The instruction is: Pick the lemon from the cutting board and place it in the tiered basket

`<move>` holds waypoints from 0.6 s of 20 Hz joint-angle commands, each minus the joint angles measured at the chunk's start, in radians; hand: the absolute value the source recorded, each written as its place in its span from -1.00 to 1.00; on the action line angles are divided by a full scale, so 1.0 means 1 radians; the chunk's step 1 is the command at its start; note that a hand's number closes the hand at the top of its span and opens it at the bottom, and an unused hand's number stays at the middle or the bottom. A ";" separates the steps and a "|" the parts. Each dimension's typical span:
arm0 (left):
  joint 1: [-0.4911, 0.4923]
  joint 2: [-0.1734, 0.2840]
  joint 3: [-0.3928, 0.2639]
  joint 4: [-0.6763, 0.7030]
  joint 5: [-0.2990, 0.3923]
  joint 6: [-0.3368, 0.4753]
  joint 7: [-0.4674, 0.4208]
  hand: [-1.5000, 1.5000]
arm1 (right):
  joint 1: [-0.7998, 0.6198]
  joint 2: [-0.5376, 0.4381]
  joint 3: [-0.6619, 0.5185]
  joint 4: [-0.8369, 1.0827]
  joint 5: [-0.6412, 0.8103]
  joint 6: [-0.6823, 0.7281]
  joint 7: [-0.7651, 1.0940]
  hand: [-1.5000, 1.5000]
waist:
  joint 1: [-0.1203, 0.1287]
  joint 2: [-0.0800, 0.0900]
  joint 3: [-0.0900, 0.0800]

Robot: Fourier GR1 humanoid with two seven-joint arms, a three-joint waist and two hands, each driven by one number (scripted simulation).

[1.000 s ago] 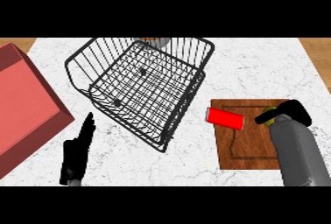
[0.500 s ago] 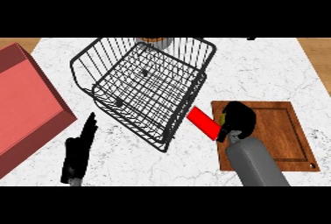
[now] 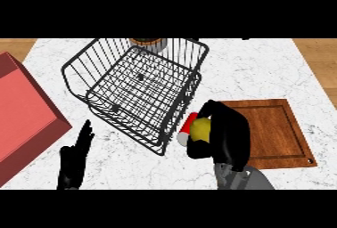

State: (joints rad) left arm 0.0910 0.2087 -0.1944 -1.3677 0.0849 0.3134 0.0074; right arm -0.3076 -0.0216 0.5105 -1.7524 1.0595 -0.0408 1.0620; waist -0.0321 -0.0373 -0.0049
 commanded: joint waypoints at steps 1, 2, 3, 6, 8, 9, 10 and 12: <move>0.004 0.008 0.019 0.000 0.006 0.006 0.009 0.00 | -0.036 0.021 0.120 -0.282 0.129 0.053 0.194 1.00 | -0.018 0.000 0.001; 0.037 0.011 0.003 -0.025 -0.001 0.000 -0.006 0.00 | -0.055 0.021 0.137 -0.327 0.177 0.093 0.229 1.00 | -0.002 0.005 0.001; 0.013 0.006 -0.001 -0.035 -0.005 0.005 0.013 0.00 | -0.064 0.021 0.173 -0.368 0.207 0.127 0.276 1.00 | -0.007 0.004 0.001; 0.011 0.005 -0.002 -0.026 -0.005 -0.005 0.008 0.00 | -0.102 0.021 0.234 -0.473 0.284 0.296 0.340 1.00 | 0.001 0.013 0.001; 0.018 -0.006 -0.008 -0.044 0.000 -0.004 0.013 0.00 | -0.139 0.021 0.278 -0.504 0.281 0.328 0.399 1.00 | 0.013 0.016 0.001; -0.017 -0.007 0.011 0.001 0.000 -0.007 -0.011 0.00 | -0.188 0.021 0.247 -0.474 0.283 0.322 0.418 1.00 | 0.017 0.023 0.000; 0.009 0.003 -0.002 -0.025 -0.002 -0.013 0.005 0.00 | -0.197 0.021 0.233 -0.506 0.287 0.372 0.411 1.00 | 0.017 0.020 0.001; -0.009 0.007 -0.010 -0.043 -0.019 -0.008 0.013 0.00 | -0.229 0.021 0.183 -0.475 0.255 0.371 0.410 1.00 | 0.025 0.025 0.001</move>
State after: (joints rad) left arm 0.0968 0.2136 -0.1936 -1.3963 0.0823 0.3018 0.0051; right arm -0.4512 -0.0165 0.7053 -2.1981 1.3156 0.1639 1.2119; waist -0.0174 -0.0201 -0.0043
